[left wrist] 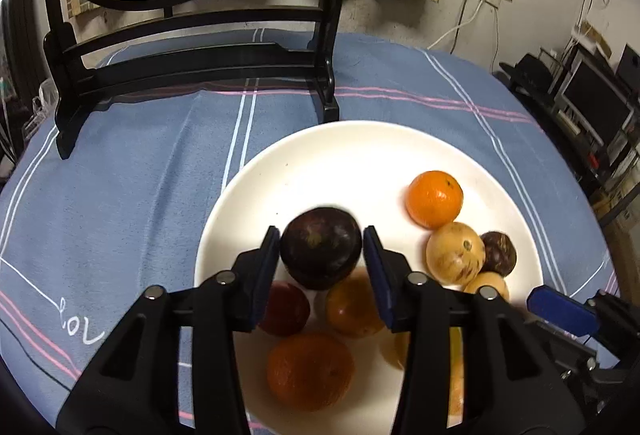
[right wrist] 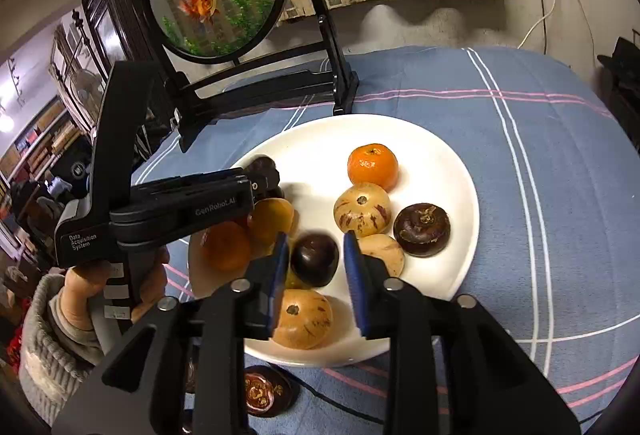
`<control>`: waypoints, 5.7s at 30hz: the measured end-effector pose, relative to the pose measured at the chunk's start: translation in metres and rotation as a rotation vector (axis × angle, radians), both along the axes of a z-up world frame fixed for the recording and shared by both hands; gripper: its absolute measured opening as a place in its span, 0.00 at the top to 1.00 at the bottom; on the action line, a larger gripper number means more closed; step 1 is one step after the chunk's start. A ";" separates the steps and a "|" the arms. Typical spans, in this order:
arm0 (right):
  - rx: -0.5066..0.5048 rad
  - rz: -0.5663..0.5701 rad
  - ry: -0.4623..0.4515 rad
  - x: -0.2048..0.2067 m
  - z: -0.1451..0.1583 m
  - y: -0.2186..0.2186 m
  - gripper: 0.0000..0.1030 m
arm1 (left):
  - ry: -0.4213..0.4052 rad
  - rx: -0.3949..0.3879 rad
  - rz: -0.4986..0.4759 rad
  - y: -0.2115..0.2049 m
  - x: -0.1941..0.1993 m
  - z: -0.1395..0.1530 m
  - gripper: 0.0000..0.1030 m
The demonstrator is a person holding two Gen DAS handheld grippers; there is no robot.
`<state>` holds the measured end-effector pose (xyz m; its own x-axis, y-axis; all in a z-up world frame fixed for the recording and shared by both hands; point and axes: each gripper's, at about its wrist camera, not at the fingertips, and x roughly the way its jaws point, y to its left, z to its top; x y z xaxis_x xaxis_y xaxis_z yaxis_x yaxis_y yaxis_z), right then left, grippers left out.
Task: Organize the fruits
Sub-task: 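Place the brown fruit on the plate with left tool while right tool places its brown fruit, then grasp a large dark brown fruit with the left tool while the right tool grasps a dark brown fruit, then lower both brown fruits onto the plate and open both tools, then move the right tool back to the pile and close on a dark brown fruit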
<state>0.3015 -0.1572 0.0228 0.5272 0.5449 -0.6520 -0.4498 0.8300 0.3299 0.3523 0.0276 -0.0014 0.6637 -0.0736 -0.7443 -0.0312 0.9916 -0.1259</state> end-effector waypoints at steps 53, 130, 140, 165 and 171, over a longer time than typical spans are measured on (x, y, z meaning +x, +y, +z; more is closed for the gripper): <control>0.008 -0.042 0.023 -0.107 -0.011 -0.054 0.34 | 0.091 0.161 0.069 0.028 -0.165 -0.046 0.02; -0.138 -0.054 -0.076 0.006 -0.008 0.005 0.68 | -0.168 0.160 0.092 -0.006 -0.052 0.010 0.27; -0.099 -0.043 -0.070 -0.013 -0.003 -0.003 0.68 | -0.322 0.239 0.137 -0.017 -0.097 0.045 0.20; -0.028 0.016 -0.066 -0.122 -0.002 -0.027 0.66 | -0.442 0.272 0.223 -0.012 -0.199 0.076 0.11; -0.022 0.025 -0.115 -0.147 0.003 -0.031 0.40 | -0.441 0.262 0.233 -0.010 -0.213 0.072 0.10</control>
